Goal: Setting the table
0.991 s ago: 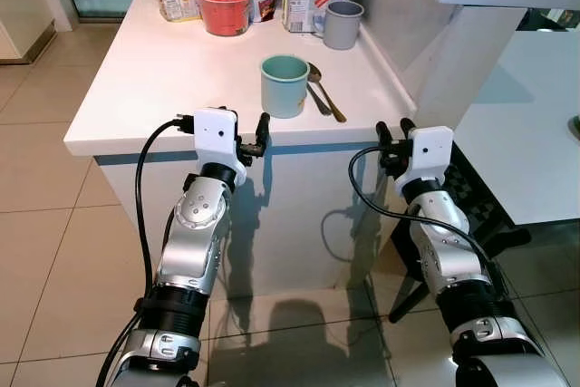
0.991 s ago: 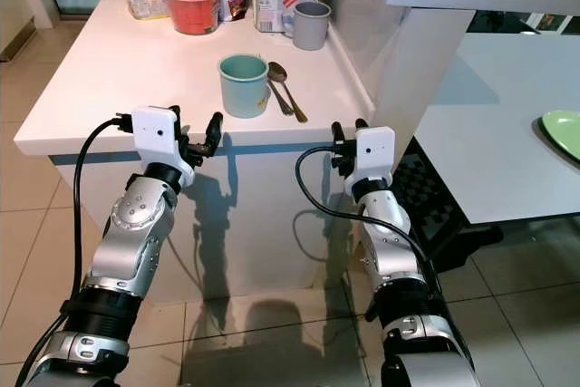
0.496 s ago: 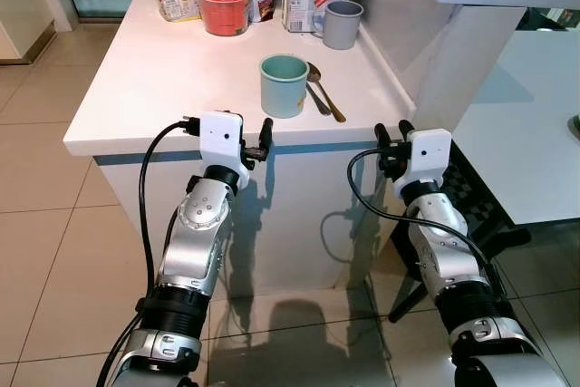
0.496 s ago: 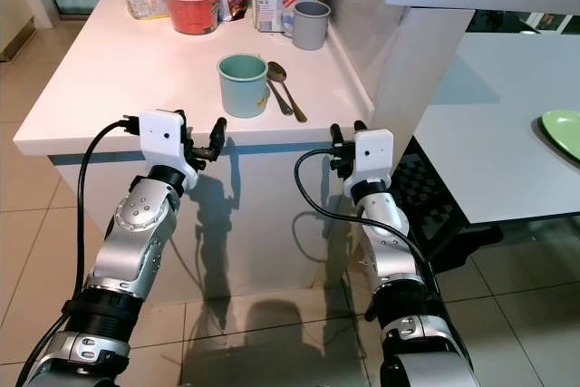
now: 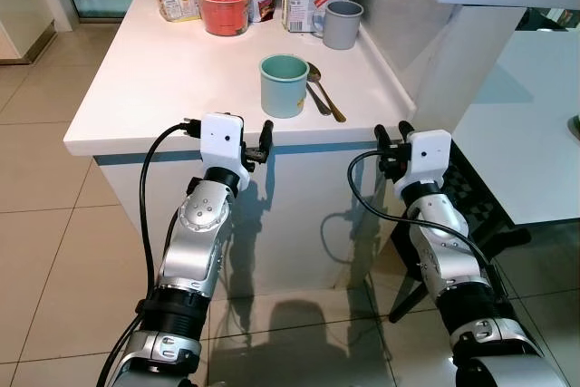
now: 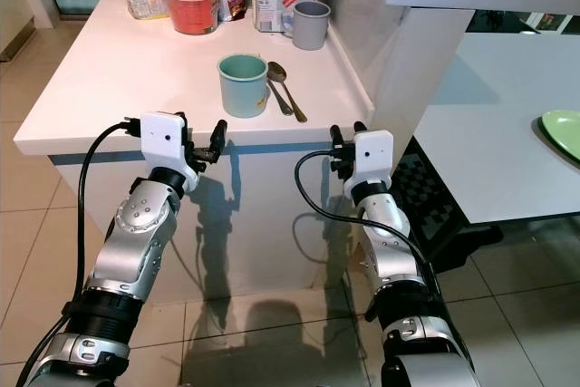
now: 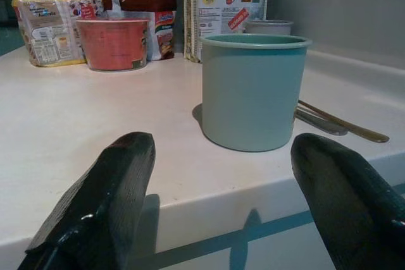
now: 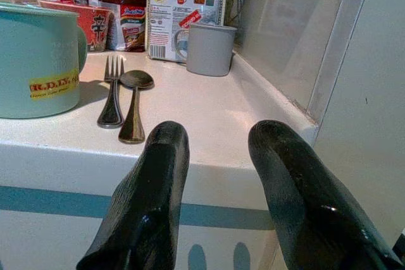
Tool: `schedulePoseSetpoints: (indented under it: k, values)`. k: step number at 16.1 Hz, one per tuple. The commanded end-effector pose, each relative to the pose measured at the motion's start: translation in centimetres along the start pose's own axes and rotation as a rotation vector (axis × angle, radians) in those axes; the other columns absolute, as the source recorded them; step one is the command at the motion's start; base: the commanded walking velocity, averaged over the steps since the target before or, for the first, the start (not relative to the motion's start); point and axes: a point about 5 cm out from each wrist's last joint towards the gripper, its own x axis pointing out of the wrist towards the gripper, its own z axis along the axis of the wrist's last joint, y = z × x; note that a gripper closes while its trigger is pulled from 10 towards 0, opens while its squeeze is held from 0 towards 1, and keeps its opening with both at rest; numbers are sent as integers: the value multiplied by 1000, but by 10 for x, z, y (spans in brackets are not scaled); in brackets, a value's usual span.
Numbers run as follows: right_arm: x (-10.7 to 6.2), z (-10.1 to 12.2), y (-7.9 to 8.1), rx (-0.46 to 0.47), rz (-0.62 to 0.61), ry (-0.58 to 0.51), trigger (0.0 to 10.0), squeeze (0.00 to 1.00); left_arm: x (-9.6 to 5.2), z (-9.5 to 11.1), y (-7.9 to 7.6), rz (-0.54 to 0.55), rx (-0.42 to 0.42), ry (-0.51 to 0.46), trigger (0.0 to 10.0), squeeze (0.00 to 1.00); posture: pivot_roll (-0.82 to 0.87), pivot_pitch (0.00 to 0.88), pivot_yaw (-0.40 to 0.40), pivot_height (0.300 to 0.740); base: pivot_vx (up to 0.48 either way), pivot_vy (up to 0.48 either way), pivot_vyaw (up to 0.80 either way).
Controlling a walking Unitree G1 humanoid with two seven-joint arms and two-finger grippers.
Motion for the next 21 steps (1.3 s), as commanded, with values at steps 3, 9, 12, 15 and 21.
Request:
schedulePoseSetpoints:
  k: [3,9,12,15,21]
  values:
    - [-5,-3,-4,-14,0,6,10000,0,-2,-2,-1,-2,9,9,10000,0,-6,0,-36,740,0,0,0]
    - [-5,-4,-3,-19,8,10,10000,0,-1,-2,-2,-3,11,11,10000,0,-8,0,-37,740,56,0,0]
    - [-6,-6,-3,-18,9,14,10000,0,-1,-3,-2,-5,25,11,10000,0,-8,0,-39,740,437,0,0]
    - [-7,-6,-1,-16,11,15,10000,0,-2,-3,-3,-8,30,12,10000,0,-10,0,-36,740,480,0,0]
    - [-8,-6,-1,-17,16,18,10000,0,-1,-2,-3,4,8,4,10000,0,-10,0,-37,740,202,0,0]
